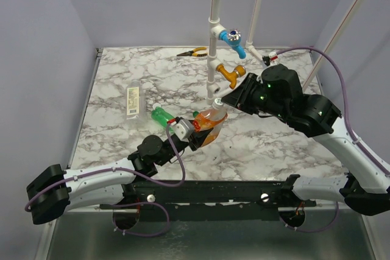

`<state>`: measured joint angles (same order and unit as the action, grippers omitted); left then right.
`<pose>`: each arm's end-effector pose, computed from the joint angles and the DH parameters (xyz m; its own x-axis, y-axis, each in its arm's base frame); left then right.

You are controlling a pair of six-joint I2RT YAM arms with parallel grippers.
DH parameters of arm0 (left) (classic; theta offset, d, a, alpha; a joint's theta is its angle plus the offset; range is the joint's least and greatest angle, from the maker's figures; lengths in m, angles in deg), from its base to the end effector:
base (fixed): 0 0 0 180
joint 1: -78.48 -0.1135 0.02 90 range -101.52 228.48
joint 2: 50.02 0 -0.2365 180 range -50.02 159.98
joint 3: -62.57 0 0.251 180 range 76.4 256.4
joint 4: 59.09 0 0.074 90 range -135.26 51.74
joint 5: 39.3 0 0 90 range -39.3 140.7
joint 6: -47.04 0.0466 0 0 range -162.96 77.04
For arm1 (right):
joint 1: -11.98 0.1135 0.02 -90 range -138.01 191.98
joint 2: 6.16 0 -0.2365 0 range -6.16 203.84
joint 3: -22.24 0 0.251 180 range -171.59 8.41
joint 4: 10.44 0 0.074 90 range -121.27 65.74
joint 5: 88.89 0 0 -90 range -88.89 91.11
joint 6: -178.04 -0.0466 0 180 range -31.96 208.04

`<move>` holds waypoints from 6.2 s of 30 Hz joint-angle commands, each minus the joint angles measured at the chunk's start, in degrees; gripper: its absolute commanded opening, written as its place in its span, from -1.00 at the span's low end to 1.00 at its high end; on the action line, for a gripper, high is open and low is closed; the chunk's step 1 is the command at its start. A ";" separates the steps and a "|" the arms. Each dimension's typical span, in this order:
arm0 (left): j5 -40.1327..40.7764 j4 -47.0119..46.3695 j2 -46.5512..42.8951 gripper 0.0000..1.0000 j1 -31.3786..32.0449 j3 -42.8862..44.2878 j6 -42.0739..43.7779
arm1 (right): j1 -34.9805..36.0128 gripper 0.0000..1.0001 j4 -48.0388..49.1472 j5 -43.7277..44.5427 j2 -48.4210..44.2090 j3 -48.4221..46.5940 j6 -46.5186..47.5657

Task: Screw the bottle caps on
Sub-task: Screw the bottle cap onto the plastic bottle.

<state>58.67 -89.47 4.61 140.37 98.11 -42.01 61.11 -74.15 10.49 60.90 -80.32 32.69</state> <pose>0.1179 -0.2070 0.2478 0.1057 -0.1629 -0.9810 0.8078 0.5893 -0.0109 0.1614 0.1749 0.4203 -0.7123 0.4172 -0.5644 -0.1163 0.7229 0.6811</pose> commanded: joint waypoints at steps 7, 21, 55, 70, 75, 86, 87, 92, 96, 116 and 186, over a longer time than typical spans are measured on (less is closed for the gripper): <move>-0.38 -5.28 -1.57 -1.00 -0.01 0.99 0.31 | -0.17 -0.52 -3.57 0.28 1.48 0.39 2.97; 2.22 -9.05 2.12 -1.00 -0.02 1.58 -0.67 | -0.17 -0.53 -0.68 -2.84 3.10 -1.65 6.25; 0.82 -9.24 2.28 -1.00 -0.01 0.82 -2.16 | -0.17 -0.53 -2.62 0.76 5.50 -11.17 9.21; -4.60 -4.64 -0.52 -1.00 -0.02 0.33 -5.58 | -0.17 -0.03 -0.82 -11.09 5.85 -12.17 30.24; -5.68 -2.51 -1.79 -1.00 -0.01 0.18 -6.31 | -0.17 0.03 -3.93 -12.15 7.48 -15.51 33.84; -7.72 -0.54 -2.77 -1.00 -0.01 0.41 -6.79 | -0.17 0.09 -8.00 -20.81 8.24 -16.92 36.47; -7.88 -0.45 -2.85 -1.00 -0.01 0.51 -6.91 | -0.17 0.09 -8.64 -21.05 8.18 -16.89 36.47; -7.88 -0.33 -2.99 -1.00 0.01 0.27 -7.25 | -0.17 0.10 -10.39 -20.07 7.84 -16.75 36.73; -7.90 -0.15 -2.95 -1.00 -0.02 0.42 -7.24 | -0.10 0.09 -10.47 -19.65 7.77 -16.79 36.82; -7.88 0.44 -3.00 -1.00 -0.01 0.82 -6.69 | -0.12 -0.32 -9.44 -19.00 8.91 -16.05 36.73; 12.59 -3.17 10.56 -1.00 0.60 8.44 0.84 | 0.58 -0.20 -14.36 -2.19 18.45 -19.75 8.88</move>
<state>72.77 -87.80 15.11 140.50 105.83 -40.48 59.82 -84.60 12.53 78.19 -99.33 41.58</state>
